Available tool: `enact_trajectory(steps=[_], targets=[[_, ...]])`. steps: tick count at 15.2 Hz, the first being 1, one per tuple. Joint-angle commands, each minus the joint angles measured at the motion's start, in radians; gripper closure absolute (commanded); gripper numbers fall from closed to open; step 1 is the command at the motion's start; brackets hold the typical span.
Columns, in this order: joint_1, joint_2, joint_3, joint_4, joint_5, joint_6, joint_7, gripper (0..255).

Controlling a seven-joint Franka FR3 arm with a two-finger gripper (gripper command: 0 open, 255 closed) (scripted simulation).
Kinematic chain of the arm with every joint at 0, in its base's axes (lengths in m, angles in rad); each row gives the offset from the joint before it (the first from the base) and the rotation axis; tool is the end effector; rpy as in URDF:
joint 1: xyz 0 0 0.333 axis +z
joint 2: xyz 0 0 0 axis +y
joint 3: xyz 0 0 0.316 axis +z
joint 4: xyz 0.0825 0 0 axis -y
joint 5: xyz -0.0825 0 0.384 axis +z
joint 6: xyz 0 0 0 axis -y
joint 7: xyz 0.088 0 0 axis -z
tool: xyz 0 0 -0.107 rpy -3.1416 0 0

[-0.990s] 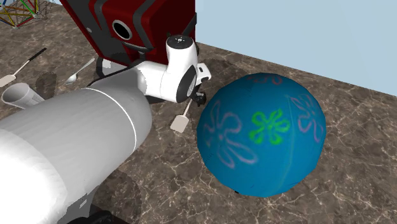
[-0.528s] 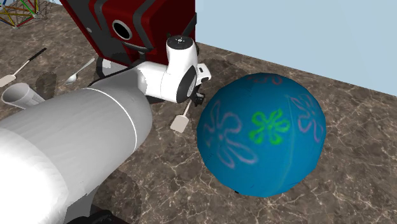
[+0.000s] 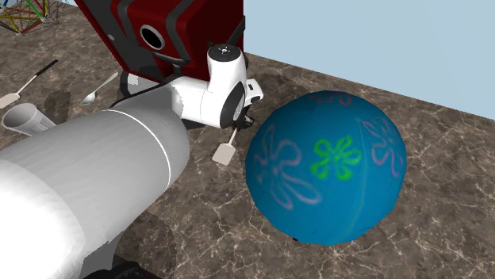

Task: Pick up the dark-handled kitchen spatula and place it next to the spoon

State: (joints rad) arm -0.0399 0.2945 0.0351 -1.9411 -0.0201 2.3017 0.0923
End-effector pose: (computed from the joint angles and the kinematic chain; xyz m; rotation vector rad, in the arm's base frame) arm 0.6186 -0.0044 0.3386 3.1346 -0.1349 0.1044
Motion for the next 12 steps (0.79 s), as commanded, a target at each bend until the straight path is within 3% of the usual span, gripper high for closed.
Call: enact_trajectory(steps=[1,12], targets=[[0.000,0.000,0.000,0.000,0.000,0.000,0.000,255],[-0.001,-0.068,0.001,0.062,0.004,-0.130,-0.003,255]])
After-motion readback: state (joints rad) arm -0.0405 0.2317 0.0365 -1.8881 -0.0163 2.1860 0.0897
